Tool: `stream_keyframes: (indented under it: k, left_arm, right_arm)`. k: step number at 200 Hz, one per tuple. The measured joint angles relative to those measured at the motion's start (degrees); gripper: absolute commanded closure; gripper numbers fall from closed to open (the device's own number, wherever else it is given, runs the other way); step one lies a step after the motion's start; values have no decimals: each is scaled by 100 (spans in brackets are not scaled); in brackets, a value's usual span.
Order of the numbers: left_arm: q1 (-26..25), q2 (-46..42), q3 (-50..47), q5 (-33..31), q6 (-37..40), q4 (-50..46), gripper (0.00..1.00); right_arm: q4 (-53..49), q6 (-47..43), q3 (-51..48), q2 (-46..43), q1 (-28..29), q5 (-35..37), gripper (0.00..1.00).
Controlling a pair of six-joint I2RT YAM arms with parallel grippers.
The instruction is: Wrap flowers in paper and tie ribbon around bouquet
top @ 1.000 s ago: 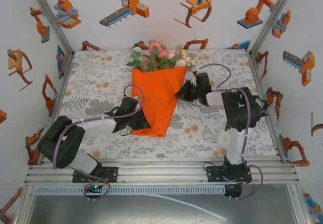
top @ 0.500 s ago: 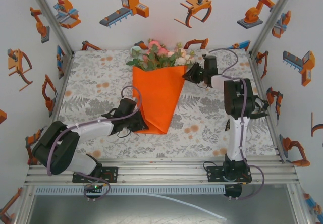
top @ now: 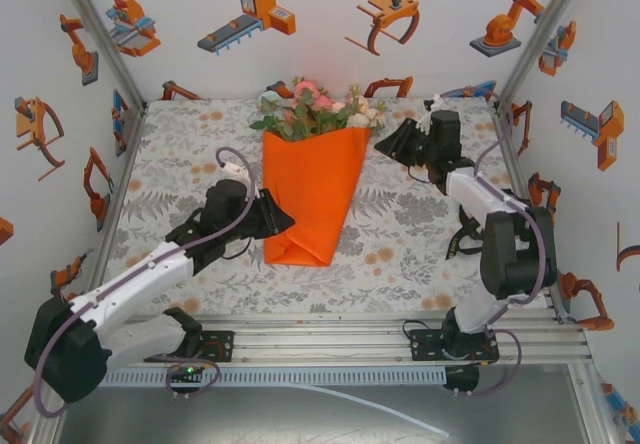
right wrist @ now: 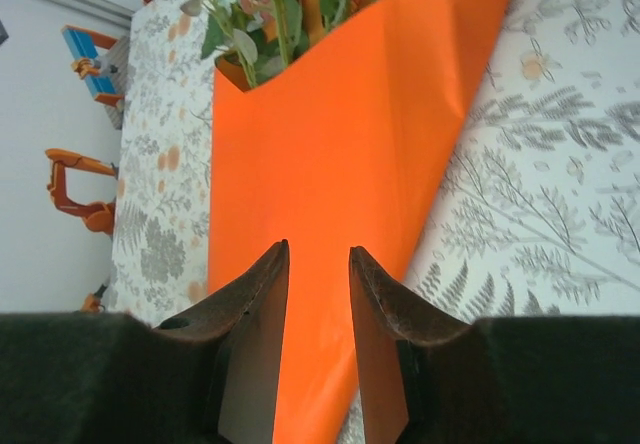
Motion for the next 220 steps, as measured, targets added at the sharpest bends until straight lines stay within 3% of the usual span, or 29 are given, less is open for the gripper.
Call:
stream_keyframes:
  k: [23, 54, 77, 96, 124, 180, 195, 220]
  left_arm:
    - [4, -243, 2, -151, 170, -127, 58]
    - [4, -450, -15, 94, 564, 4, 45]
    - [-4, -636, -116, 566, 831, 446, 40]
    - [-20, -654, -179, 885, 979, 754, 37]
    - [-44, -498, -247, 1233, 1058, 1049, 35]
    - [-101, -396, -415, 1386, 1071, 1191, 32]
    - [-111, -396, -420, 1344, 1071, 1180, 32]
    - [-111, -402, -420, 1272, 1073, 1150, 32]
  right_arm:
    - [-474, -175, -398, -461, 9, 481, 60]
    - [-1777, -560, -535, -1285, -184, 2109, 44]
    - [-2260, -713, -927, -1952, -1029, 3086, 30]
    - [-2533, -909, -1167, -2061, -1676, 3694, 26]
    - [-2723, -1488, -1115, -1388, -1956, 3871, 31]
    - [-2680, -1937, -295, 262, -1965, 2909, 45]
    - [-2614, -1895, -127, 518, -1965, 2734, 52]
    - [-2535, -1792, -33, 739, -1965, 2549, 74]
